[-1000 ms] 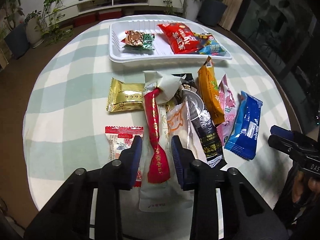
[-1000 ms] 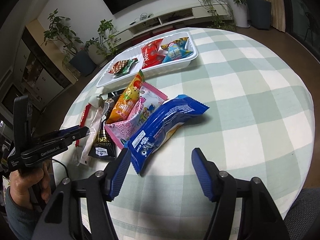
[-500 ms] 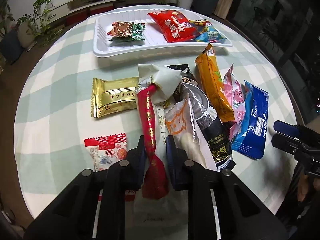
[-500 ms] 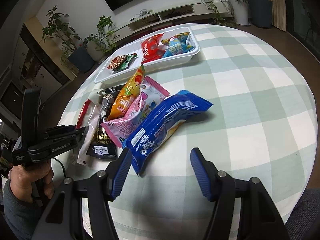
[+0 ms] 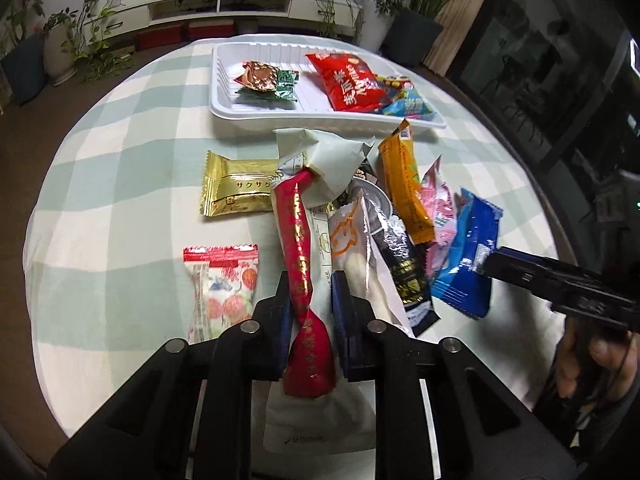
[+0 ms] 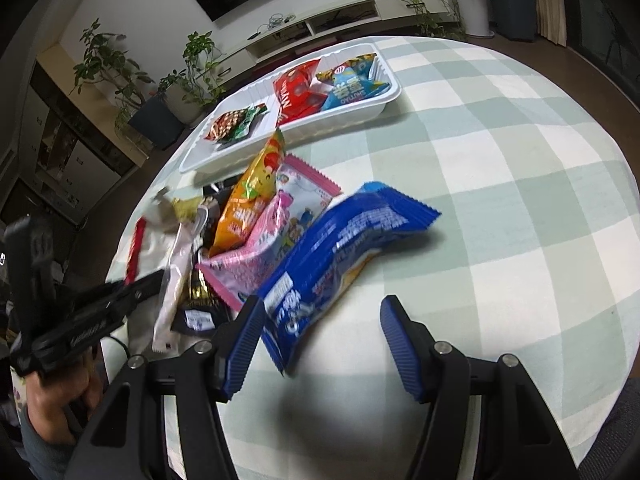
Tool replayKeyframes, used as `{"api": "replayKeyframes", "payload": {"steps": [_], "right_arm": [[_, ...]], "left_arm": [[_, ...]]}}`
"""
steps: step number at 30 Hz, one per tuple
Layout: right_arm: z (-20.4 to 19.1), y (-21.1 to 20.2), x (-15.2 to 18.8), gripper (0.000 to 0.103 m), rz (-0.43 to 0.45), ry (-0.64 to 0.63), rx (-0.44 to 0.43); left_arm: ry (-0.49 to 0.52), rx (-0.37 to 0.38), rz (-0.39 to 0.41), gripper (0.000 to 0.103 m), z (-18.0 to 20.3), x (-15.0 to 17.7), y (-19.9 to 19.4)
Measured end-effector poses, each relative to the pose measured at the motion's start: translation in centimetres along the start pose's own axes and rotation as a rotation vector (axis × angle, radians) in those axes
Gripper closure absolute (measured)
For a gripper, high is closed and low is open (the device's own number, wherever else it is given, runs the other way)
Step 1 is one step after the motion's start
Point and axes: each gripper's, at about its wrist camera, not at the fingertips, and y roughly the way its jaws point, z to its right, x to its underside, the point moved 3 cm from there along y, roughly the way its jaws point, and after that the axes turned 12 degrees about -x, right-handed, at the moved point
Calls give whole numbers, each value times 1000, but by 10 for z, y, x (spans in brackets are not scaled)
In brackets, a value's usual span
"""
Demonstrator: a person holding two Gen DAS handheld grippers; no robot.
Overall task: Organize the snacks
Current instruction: 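Grasp the red-striped white packet with the left tool while the right tool grasps the blue roll-cake packet, then lift both packets toward the tray with the left and right tools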
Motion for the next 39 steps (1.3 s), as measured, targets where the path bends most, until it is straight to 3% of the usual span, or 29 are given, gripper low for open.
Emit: {"api": "replayKeyframes", "payload": {"steps": [10, 19, 26, 39], "right_arm": [[-17, 32, -10, 40, -56, -100, 125], [-20, 35, -8, 58, -60, -204, 215], [-18, 31, -8, 72, -51, -215, 223], [-15, 8, -10, 75, 2, -188, 207]], "left_arm": [[-38, 39, 23, 86, -3, 15, -16], [-43, 46, 16, 86, -1, 19, -15], [-46, 42, 13, 86, -1, 19, -13], [-73, 43, 29, 86, -12, 16, -18]]}}
